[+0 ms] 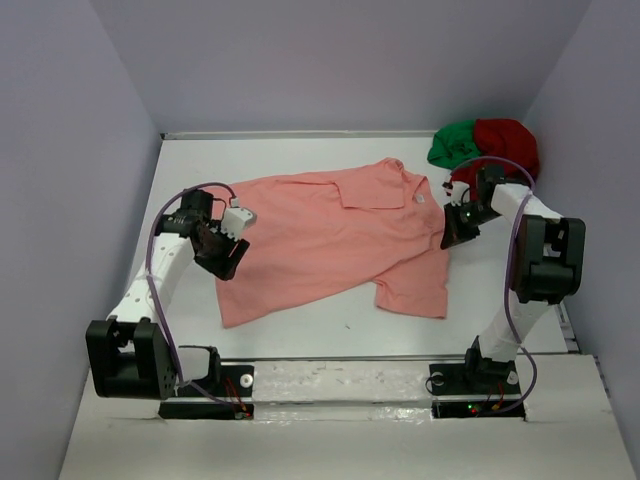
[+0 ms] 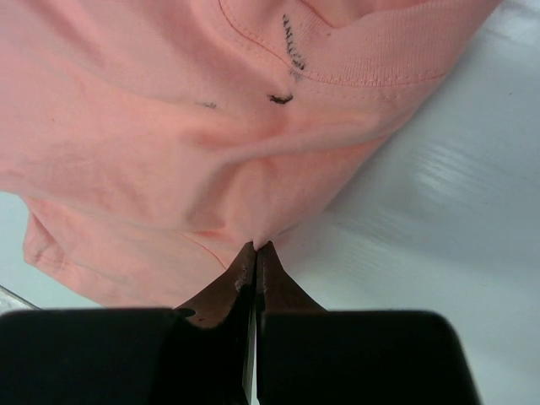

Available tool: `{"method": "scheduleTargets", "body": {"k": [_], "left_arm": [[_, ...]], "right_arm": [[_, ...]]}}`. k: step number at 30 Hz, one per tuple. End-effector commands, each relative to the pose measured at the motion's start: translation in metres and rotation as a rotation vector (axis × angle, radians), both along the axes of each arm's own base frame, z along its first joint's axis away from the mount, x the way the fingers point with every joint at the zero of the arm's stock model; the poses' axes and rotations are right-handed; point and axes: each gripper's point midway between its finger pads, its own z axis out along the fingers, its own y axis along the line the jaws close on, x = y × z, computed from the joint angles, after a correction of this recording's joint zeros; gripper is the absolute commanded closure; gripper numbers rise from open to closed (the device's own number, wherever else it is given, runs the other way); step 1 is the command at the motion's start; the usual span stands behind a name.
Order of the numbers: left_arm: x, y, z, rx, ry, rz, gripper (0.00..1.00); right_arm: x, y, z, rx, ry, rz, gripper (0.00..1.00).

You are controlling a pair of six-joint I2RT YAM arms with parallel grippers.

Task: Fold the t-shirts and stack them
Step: Flatten out the tshirt

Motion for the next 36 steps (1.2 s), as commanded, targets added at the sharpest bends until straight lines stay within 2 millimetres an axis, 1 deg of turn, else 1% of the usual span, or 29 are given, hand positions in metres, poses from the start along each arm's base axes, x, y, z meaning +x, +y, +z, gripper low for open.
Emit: {"method": "scheduleTargets", "body": {"k": [1, 4, 6, 8, 11, 15, 18, 19, 21, 22, 23, 24, 25, 26, 27, 29, 32, 36], "left_arm": [[-0.029, -0.004, 0.002, -0.007, 0.15, -0.072, 0.34], [-0.033, 0.006, -0.001, 0.048, 0.162, -0.071, 0.34], [-0.037, 0.013, -0.007, 0.083, 0.181, -0.068, 0.33], [-0.037, 0.015, -0.011, 0.092, 0.185, -0.062, 0.32], [-0.037, 0.012, -0.02, 0.078, 0.208, -0.067, 0.32], [-0.028, -0.003, -0.027, 0.019, 0.211, -0.106, 0.3], [-0.016, -0.018, -0.028, -0.036, 0.195, -0.151, 0.3], [-0.009, -0.025, -0.028, -0.062, 0.178, -0.167, 0.3], [-0.004, -0.039, -0.035, -0.079, 0.191, -0.198, 0.3], [0.004, -0.045, -0.037, -0.09, 0.175, -0.201, 0.3], [0.007, -0.05, -0.038, -0.095, 0.171, -0.214, 0.3], [0.009, -0.054, -0.045, -0.092, 0.186, -0.219, 0.3], [0.015, -0.062, -0.049, -0.088, 0.17, -0.24, 0.3], [0.017, -0.065, -0.053, -0.085, 0.176, -0.246, 0.3], [0.018, -0.067, -0.061, -0.079, 0.198, -0.247, 0.32], [0.024, -0.073, -0.067, -0.078, 0.199, -0.258, 0.32], [0.027, -0.074, -0.083, -0.067, 0.229, -0.252, 0.33], [0.036, -0.069, -0.093, -0.032, 0.224, -0.222, 0.33]], "right_arm": [[0.016, -0.006, 0.024, -0.022, -0.072, -0.014, 1.0], [0.019, -0.003, 0.027, -0.005, -0.081, -0.012, 1.0], [0.021, 0.0, 0.029, 0.015, -0.088, -0.012, 1.0], [0.023, 0.003, 0.031, 0.03, -0.092, -0.012, 1.0], [0.024, 0.004, 0.03, 0.04, -0.091, -0.012, 1.0], [0.023, 0.005, 0.029, 0.045, -0.085, -0.011, 1.0], [0.021, 0.005, 0.028, 0.047, -0.081, -0.011, 1.0], [0.021, 0.005, 0.029, 0.045, -0.085, -0.011, 1.0], [0.02, 0.005, 0.031, 0.044, -0.086, -0.013, 1.0], [0.018, 0.005, 0.032, 0.042, -0.087, -0.013, 1.0], [0.018, 0.005, 0.033, 0.042, -0.088, -0.012, 1.0], [0.017, 0.005, 0.034, 0.04, -0.088, -0.012, 1.0], [0.017, 0.005, 0.036, 0.039, -0.091, -0.012, 1.0], [0.016, 0.004, 0.037, 0.035, -0.091, -0.011, 1.0], [0.015, 0.004, 0.039, 0.03, -0.091, -0.011, 1.0], [0.013, 0.003, 0.041, 0.025, -0.095, -0.009, 1.0], [0.009, 0.002, 0.045, 0.015, -0.094, -0.007, 1.0], [0.007, 0.001, 0.05, 0.009, -0.097, -0.004, 1.0]]}}
